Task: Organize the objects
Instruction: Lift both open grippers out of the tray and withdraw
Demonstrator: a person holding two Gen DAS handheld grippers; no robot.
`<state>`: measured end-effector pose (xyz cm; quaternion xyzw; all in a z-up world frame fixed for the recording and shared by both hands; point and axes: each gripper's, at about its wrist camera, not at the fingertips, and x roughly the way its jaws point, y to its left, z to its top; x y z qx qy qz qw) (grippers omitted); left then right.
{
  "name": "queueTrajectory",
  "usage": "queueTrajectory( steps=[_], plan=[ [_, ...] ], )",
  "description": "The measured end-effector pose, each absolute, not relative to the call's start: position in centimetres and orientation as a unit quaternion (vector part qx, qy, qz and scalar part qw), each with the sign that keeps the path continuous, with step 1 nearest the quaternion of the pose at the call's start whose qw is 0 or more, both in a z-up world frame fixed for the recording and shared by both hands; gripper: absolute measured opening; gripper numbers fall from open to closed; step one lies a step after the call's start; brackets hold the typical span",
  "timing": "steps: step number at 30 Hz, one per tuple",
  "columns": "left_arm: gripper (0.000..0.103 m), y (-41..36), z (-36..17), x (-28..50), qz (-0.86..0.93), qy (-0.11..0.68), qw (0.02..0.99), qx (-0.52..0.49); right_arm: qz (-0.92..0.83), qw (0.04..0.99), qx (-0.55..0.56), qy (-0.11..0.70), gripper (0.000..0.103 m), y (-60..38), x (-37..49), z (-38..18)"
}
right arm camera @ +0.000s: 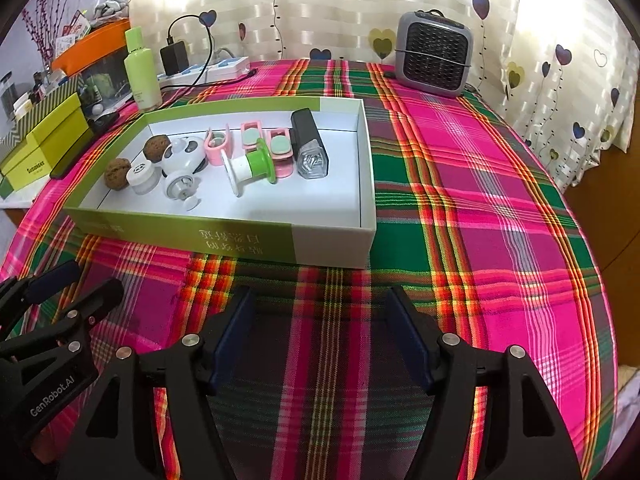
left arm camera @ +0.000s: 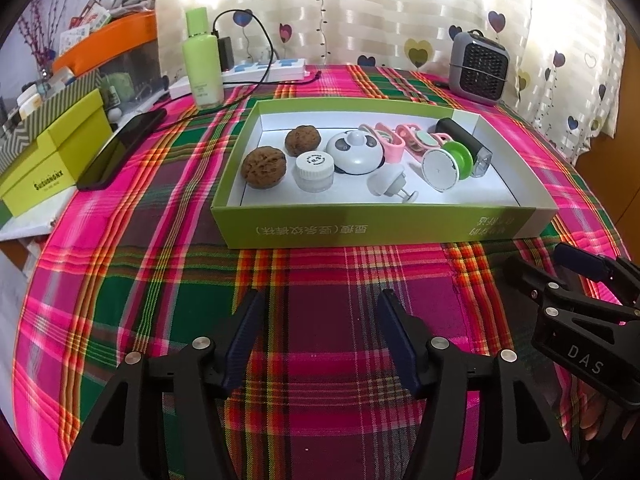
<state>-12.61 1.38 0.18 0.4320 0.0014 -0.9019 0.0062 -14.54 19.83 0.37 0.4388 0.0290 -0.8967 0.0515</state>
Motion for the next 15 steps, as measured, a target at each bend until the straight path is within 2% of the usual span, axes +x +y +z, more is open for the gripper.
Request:
queueTrajectory(
  steps=[15],
  plan=[
    [0.060,1.39,0.20,-12.60,-0.902,0.001,0.006,0.432,-0.897,0.051,0.439,0.029,0.068,19.82,-14.57,0.38]
  ],
)
